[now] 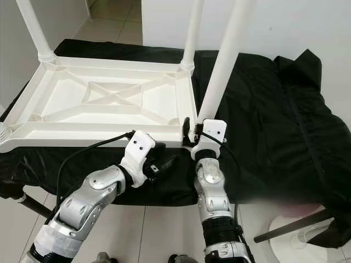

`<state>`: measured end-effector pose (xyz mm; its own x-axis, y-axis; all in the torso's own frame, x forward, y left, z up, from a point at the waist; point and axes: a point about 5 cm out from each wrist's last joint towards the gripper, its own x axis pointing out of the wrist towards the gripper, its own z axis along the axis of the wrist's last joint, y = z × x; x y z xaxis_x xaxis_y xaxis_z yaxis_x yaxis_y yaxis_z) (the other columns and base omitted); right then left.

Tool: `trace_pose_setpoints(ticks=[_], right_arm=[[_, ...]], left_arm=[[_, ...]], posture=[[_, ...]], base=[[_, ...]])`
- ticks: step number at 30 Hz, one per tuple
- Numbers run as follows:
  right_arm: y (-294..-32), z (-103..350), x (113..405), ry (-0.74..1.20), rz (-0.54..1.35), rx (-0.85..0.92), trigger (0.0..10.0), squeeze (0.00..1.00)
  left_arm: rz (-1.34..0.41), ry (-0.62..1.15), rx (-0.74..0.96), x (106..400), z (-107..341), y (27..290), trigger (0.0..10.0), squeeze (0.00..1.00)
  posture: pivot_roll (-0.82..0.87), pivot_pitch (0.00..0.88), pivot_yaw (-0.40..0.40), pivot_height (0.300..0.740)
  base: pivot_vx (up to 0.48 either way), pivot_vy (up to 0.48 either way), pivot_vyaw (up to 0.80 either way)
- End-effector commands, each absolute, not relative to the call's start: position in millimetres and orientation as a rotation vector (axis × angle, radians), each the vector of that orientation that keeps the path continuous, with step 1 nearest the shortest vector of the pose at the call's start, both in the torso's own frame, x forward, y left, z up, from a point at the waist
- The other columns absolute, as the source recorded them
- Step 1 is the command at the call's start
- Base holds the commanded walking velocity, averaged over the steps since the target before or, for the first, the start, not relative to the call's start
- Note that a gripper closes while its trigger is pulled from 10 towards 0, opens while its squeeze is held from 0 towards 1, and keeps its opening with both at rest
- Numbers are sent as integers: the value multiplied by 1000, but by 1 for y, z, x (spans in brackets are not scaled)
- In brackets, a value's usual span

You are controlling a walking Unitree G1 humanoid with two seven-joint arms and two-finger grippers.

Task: Building children table

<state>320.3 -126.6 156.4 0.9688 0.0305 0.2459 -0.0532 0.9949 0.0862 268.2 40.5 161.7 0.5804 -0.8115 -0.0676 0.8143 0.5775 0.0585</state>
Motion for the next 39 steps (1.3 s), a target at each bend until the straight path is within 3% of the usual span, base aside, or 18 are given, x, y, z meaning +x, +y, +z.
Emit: trace_pose_setpoints(ticks=[1, 6, 17, 24, 25, 26, 27, 28, 29, 30, 31, 32, 34, 39], right_arm=[[-128, 158, 318, -250, 110, 93, 10000, 0], [-146, 162, 316, -230, 319, 7, 10000, 0], [-152, 161, 316, -193, 524, -122, 10000, 0], [-159, 155, 327, -134, 633, -196, 10000, 0], [-162, 151, 332, -117, 643, -224, 7843, 0], [-162, 151, 332, -117, 643, -224, 7843, 0], [-163, 150, 334, -109, 649, -230, 6510, 0], [-163, 150, 336, -103, 656, -232, 5804, 0], [-163, 150, 336, -103, 656, -232, 5804, 0], [-163, 150, 337, -102, 663, -235, 4588, 0], [-163, 150, 337, -102, 663, -235, 4588, 0], [-163, 151, 340, -103, 660, -239, 588, 0], [-163, 152, 341, -101, 661, -236, 0, 0], [-164, 151, 344, -97, 666, -226, 0, 0]], left_arm=[[-956, 50, 88, 266, 159, 41, 10000, 0], [-1115, 94, 109, 251, 150, 39, 10000, 0], [-1130, 86, 185, 258, 149, 43, 10000, 0], [-1143, 60, 155, 259, 157, 31, 10000, 0], [-1157, 61, 151, 253, 154, 25, 10000, 0], [-1157, 61, 151, 253, 154, 25, 10000, 0], [-1164, 63, 150, 250, 153, 23, 10000, 0], [-1168, 66, 144, 249, 152, 22, 10000, 0], [-1168, 66, 144, 249, 152, 22, 10000, 0], [-1167, 70, 138, 248, 152, 22, 10000, 0], [-1167, 70, 138, 248, 152, 22, 10000, 0], [-1160, 70, 136, 249, 153, 22, 10000, 0], [-1154, 68, 137, 250, 153, 23, 10000, 0], [-1110, 29, 146, 261, 162, 24, 10000, 0]], posture=[[9, 133, -58, 740], [-13, 140, -51, 740], [-4, 116, -57, 740], [6, 98, -58, 740], [9, 93, -52, 740], [9, 93, -52, 740], [10, 93, -52, 740], [11, 90, -50, 740], [11, 90, -50, 740], [10, 89, -48, 740], [10, 89, -48, 740], [8, 85, -45, 740], [9, 84, -45, 740], [18, 81, -42, 740]], base=[[0, 0, 0], [0, 0, 0], [0, 0, 0], [0, 0, 0], [0, 0, 0], [0, 0, 0], [0, 0, 0], [0, 0, 0], [0, 0, 0], [0, 0, 0], [0, 0, 0], [0, 0, 0], [0, 0, 0], [0, 0, 0]])
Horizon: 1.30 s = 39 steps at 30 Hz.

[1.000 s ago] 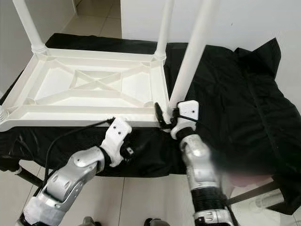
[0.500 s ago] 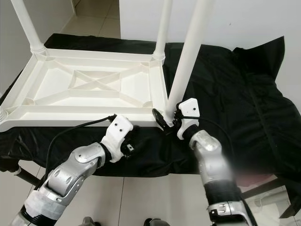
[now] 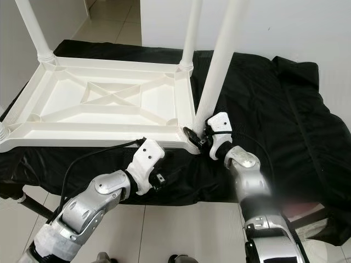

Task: Building children table

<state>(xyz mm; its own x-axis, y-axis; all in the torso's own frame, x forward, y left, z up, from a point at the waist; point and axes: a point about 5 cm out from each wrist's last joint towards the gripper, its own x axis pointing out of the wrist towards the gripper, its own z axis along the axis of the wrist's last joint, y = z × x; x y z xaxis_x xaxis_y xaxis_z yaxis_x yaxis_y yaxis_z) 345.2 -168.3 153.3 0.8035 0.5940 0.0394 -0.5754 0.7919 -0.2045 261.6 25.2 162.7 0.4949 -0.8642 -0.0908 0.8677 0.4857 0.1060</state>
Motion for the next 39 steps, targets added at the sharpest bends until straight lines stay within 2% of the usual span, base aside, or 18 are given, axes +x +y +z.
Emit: trace_pose_setpoints(ticks=[1, 4, 5, 6, 7, 14, 18, 20, 22, 25, 27, 29, 31, 39], right_arm=[[-165, 149, 344, -94, 661, -216, 0, 0], [-166, 147, 345, -95, 649, -212, 0, 0], [-167, 145, 344, -92, 620, -214, 4000, 0], [-168, 144, 344, -91, 601, -217, 4000, 0], [-169, 143, 344, -80, 564, -232, 10000, 0], [-170, 145, 342, -95, 474, -206, 10000, 0], [-161, 146, 337, -123, 272, -130, 10000, 0], [-161, 146, 337, -123, 272, -130, 10000, 0], [-155, 140, 332, -96, 104, -51, 10000, 0], [-154, 137, 330, -74, 44, -30, 10000, 0], [-151, 134, 326, -67, -73, -9, 10000, 0], [-151, 134, 326, -67, -73, -9, 10000, 0], [-145, 138, 321, -97, -180, 26, 10000, 0], [-140, 142, 315, -124, -156, 40, 10000, 0]], left_arm=[[-1104, 25, 140, 263, 164, 25, 10000, 0], [-1095, 21, 138, 265, 166, 26, 10000, 0], [-1089, 18, 147, 266, 166, 27, 10000, 0], [-1084, 17, 153, 266, 166, 29, 10000, 0], [-1078, 19, 160, 267, 166, 29, 10000, 0], [-1059, 22, 161, 269, 165, 30, 10000, 0], [-1009, 4, 124, 274, 169, 33, 10000, 0], [-1009, 4, 124, 274, 169, 33, 10000, 0], [-977, 9, 102, 275, 168, 35, 10000, 0], [-970, 13, 99, 274, 167, 36, 10000, 0], [-962, 25, 112, 275, 164, 38, 10000, 0], [-962, 25, 112, 275, 164, 38, 10000, 0], [-950, 27, 116, 278, 165, 43, 10000, 0], [-875, 19, 161, 297, 169, 59, 10000, 0]], posture=[[22, 86, -41, 740], [26, 88, -49, 740], [25, 94, -51, 740], [25, 94, -51, 740], [26, 97, -51, 740], [26, 99, -55, 740], [17, 113, -64, 740], [17, 113, -64, 740], [9, 108, -55, 740], [9, 108, -55, 740], [13, 117, -56, 740], [13, 117, -56, 740], [7, 120, -45, 740], [-1, 117, -47, 740]], base=[[0, 0, 0], [0, 0, 0], [0, 0, 0], [0, 0, 0], [0, 0, 0], [0, 0, 0], [0, 0, 0], [0, 0, 0], [0, 0, 0], [0, 0, 0], [0, 0, 0], [0, 0, 0], [0, 0, 0], [0, 0, 0]])
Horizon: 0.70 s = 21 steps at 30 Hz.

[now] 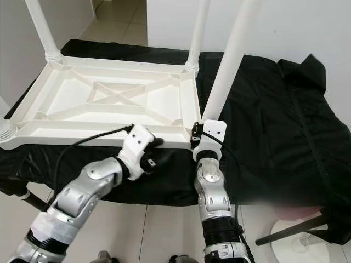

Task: Building children table

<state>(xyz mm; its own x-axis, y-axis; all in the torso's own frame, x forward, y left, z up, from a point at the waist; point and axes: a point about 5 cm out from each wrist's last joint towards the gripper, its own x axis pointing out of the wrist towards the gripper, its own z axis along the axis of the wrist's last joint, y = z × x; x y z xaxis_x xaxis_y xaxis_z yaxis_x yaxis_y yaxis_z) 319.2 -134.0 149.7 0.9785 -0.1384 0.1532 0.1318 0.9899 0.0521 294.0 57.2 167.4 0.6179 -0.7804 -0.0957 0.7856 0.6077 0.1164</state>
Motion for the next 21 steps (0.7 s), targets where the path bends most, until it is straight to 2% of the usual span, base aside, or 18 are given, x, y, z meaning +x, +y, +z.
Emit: trace_pose_setpoints(ticks=[1, 2, 3, 16, 17, 21], right_arm=[[-142, 141, 314, -125, -155, 49, 10000, 318], [-142, 141, 314, -125, -155, 49, 10000, 318], [-143, 142, 312, -138, -147, 63, 10000, 1000], [-151, 151, 293, -214, -140, 1, 10000, 1000], [-150, 149, 285, -223, -106, -1, 10000, 0], [-145, 144, 269, -242, -36, -4, 10000, 0]], left_arm=[[-874, 14, 164, 298, 171, 60, 10000, 0], [-874, 14, 164, 298, 171, 60, 10000, 0], [-875, 11, 168, 298, 171, 62, 10000, 0], [-884, 10, 100, 290, 175, 64, 10000, 0], [-876, 9, 89, 291, 175, 66, 10000, 0], [-869, 1, 70, 289, 177, 69, 10000, 0]], posture=[[1, 119, -50, 740], [1, 119, -50, 740], [0, 120, -50, 740], [2, 120, -73, 740], [5, 121, -77, 740], [5, 121, -80, 740]], base=[[0, 0, 0], [0, 0, 0], [0, 0, 0], [0, 0, 0], [0, 0, 0], [0, 0, 0]])
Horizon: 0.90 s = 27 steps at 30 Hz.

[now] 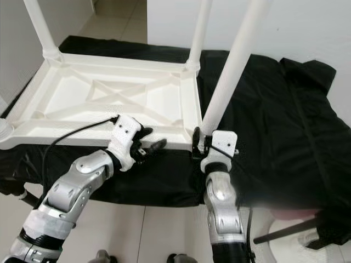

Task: Building children table

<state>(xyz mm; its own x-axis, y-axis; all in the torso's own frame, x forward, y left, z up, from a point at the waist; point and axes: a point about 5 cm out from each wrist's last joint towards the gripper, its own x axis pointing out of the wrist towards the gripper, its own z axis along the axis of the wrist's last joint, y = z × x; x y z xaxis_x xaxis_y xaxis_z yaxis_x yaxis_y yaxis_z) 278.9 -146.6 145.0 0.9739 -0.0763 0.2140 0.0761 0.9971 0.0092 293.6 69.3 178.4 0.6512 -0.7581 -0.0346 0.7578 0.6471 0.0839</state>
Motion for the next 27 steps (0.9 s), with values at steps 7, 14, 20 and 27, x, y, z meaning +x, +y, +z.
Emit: trace_pose_setpoints(ticks=[7, 14, 20, 27], right_arm=[[-138, 136, 252, -229, 50, 11, 10000, 0], [-126, 131, 246, -190, 203, 63, 10000, 0], [-115, 127, 246, -141, 358, 107, 10000, 0], [-113, 137, 257, -164, 394, 146, 10000, 0]], left_arm=[[-856, -20, 14, 290, 185, 75, 10000, 0], [-856, -42, -40, 291, 194, 79, 10000, 0], [-883, -38, -36, 288, 195, 80, 10000, 0], [-919, -52, -36, 285, 200, 87, 10000, 0]], posture=[[0, 116, -81, 740], [-9, 111, -68, 740], [-8, 112, -61, 740], [0, 120, -61, 740]], base=[[0, 0, 0], [0, 0, 0], [0, 0, 0], [0, 0, 0]])
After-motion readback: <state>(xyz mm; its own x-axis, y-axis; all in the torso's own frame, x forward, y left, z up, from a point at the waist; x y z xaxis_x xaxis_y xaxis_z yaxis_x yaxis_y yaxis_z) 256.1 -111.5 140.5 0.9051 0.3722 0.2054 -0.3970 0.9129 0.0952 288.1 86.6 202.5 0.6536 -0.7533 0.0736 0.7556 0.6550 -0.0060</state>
